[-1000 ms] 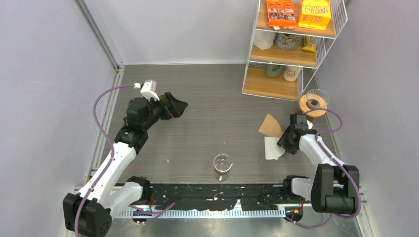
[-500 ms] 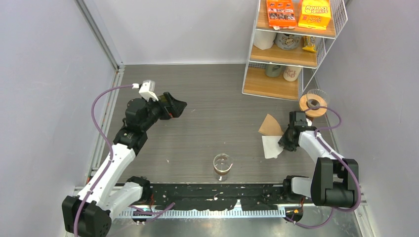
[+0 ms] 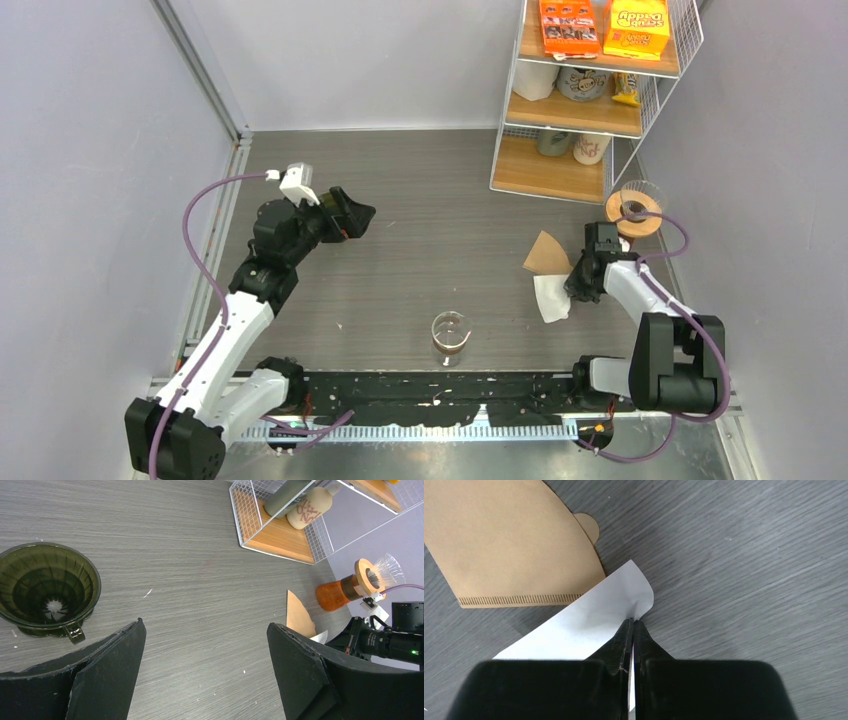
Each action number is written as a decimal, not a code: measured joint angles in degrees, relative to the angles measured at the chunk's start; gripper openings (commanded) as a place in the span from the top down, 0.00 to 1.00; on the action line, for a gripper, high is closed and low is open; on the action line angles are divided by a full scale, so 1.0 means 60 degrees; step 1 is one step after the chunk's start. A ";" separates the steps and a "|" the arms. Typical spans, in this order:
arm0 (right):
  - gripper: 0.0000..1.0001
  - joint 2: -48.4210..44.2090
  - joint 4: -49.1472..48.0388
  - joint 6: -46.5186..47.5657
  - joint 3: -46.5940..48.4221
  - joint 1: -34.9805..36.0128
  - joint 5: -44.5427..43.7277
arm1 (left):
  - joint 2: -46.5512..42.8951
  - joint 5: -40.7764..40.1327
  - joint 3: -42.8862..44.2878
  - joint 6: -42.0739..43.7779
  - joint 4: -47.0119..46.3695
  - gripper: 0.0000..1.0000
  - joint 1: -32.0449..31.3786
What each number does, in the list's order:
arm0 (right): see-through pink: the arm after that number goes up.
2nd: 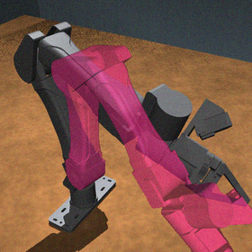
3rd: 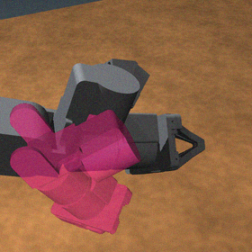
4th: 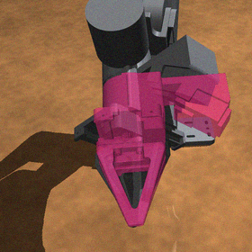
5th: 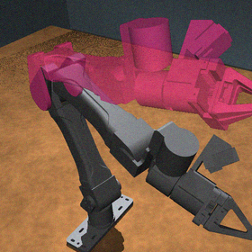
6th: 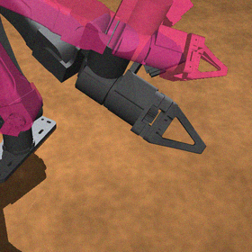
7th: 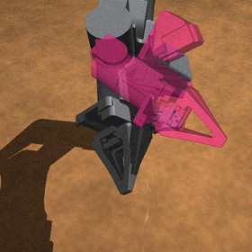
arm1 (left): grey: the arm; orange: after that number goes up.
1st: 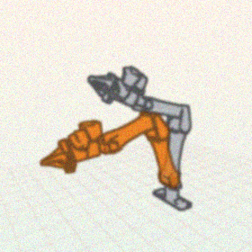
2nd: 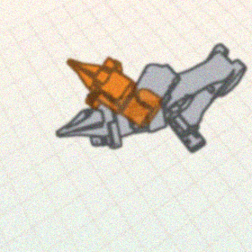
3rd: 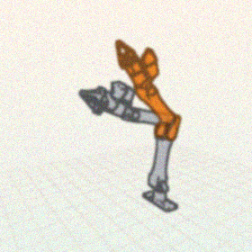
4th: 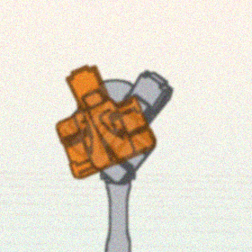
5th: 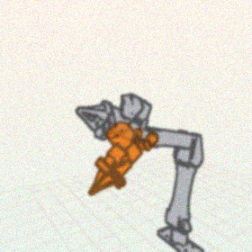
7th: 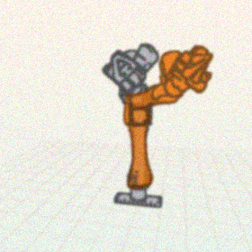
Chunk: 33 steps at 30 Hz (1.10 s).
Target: Place the coffee filter in the dripper
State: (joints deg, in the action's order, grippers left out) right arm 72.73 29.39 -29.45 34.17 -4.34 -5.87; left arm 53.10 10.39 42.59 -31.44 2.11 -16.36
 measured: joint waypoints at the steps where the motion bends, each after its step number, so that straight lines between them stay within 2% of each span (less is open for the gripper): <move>1: 0.95 -0.0069 0.0040 0.0076 -0.0007 0.0004 -0.0004 | -0.0007 -0.0015 0.0000 0.0022 0.0007 0.00 0.0000; 4: 0.95 -0.0630 0.0412 0.0382 -0.0036 0.0044 0.0000 | -0.0011 -0.0015 0.0000 0.0044 0.0015 0.00 0.0000; 9: 0.95 -0.2473 0.0991 0.0929 0.0076 0.0153 0.0127 | -0.0015 0.0339 -0.0004 0.0044 -0.0044 0.01 0.0000; 13: 0.95 -0.3468 0.1413 0.1140 0.0495 0.0503 0.0331 | 0.0113 0.1304 -0.0022 -0.0051 -0.0470 0.00 -0.0004; 16: 0.95 -0.3668 0.1785 0.1053 0.1005 0.1413 0.0160 | 0.0630 0.2215 0.0109 -0.0175 -0.0758 0.00 -0.0215; 19: 0.95 -0.3457 0.2124 0.0616 0.1763 0.2739 -0.0204 | 0.1508 0.2641 0.0648 -0.0055 -0.0667 0.00 -0.1035; 24: 0.95 -0.2787 0.2291 -0.0142 0.3238 0.4579 -0.0885 | 0.2911 0.3100 0.1945 0.0459 -0.0295 0.00 -0.3140; 27: 0.95 -0.2586 0.2277 -0.0390 0.3763 0.5253 -0.1177 | 0.3537 0.3198 0.2452 0.0528 -0.0262 0.03 -0.3861; 33: 0.94 -0.2320 0.2233 -0.0703 0.4131 0.5985 -0.1333 | 0.4943 0.3282 0.3275 0.0474 -0.0175 0.09 -0.4605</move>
State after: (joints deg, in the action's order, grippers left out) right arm 58.81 42.78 -33.67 58.96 31.57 -13.87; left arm 82.76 30.09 62.24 -28.60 1.06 -43.99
